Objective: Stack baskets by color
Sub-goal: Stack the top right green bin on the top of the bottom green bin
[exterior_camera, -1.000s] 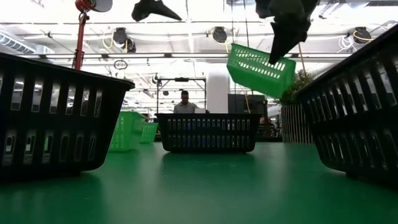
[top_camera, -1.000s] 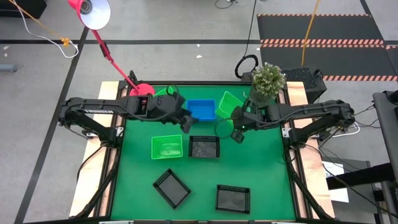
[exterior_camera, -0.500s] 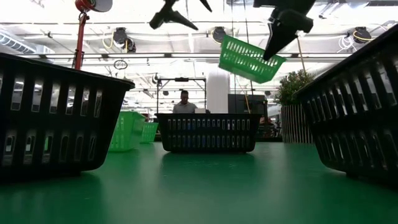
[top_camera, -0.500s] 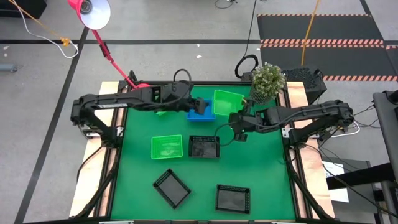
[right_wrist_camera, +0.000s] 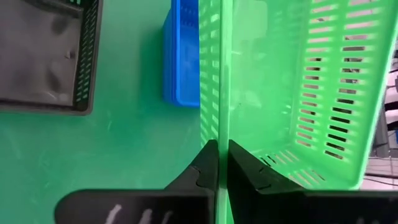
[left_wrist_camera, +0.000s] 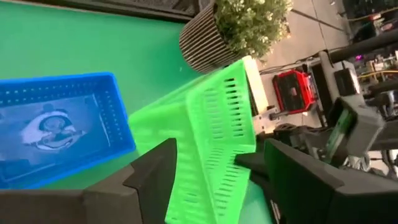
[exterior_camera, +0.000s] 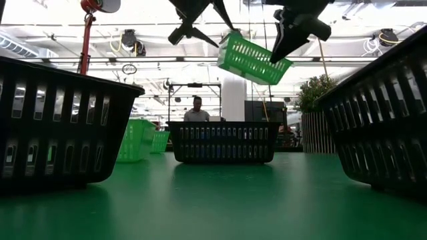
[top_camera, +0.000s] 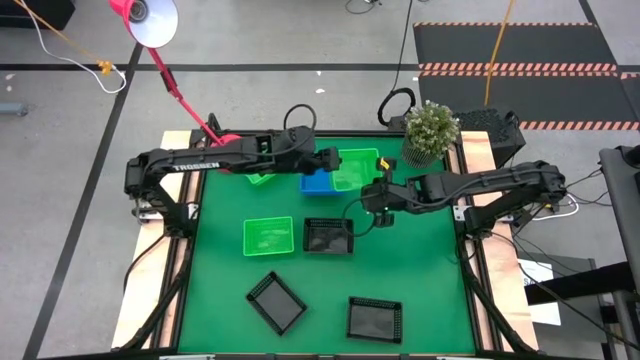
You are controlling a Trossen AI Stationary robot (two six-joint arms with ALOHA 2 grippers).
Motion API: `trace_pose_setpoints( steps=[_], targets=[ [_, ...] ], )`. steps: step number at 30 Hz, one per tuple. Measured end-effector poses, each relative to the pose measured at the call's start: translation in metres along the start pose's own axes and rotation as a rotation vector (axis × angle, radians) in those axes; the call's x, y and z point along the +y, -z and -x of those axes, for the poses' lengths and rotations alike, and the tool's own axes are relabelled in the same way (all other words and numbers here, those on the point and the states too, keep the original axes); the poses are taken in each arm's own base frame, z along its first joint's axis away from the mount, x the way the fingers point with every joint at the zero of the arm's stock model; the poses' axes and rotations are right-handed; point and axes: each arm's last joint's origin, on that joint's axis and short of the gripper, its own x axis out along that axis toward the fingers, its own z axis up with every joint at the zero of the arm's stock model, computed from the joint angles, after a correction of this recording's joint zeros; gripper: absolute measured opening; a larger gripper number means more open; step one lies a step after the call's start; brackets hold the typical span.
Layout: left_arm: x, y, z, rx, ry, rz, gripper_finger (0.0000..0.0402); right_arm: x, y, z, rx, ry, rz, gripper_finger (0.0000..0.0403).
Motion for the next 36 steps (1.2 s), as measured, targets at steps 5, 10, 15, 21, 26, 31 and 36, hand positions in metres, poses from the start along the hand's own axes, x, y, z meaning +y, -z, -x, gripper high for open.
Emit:
trace_pose_setpoints(
  steps=[5,10,15,21,26,31,36],
  targets=[
    [0.008,0.006,-0.011,0.026,-0.072,0.03,0.0241,-0.001,-0.002,-0.002,-0.015,0.005,0.009,0.0007],
    [0.011,0.008,-0.016,0.031,-0.104,0.022,0.0199,-0.002,-0.004,-0.002,-0.029,0.01,0.008,0.0012],
    [0.011,0.008,-0.018,0.034,-0.099,0.014,0.0087,-0.003,-0.007,-0.002,-0.056,0.018,-0.012,0.0031],
    [0.011,0.007,-0.015,0.034,-0.096,-0.011,0.0014,-0.003,-0.011,0.001,-0.128,-0.078,-0.115,0.009],
    [0.012,0.008,-0.014,0.061,-0.104,-0.033,0.0006,-0.006,-0.016,0.011,-0.235,-0.196,-0.253,0.0161],
    [0.012,0.01,-0.013,0.091,-0.093,-0.038,0.0006,-0.019,-0.02,0.031,-0.402,-0.259,-0.351,0.0223],
    [0.013,0.011,-0.007,0.146,-0.096,-0.054,0.0006,-0.033,-0.018,0.054,-0.548,-0.258,-0.419,0.0251]
  ],
)
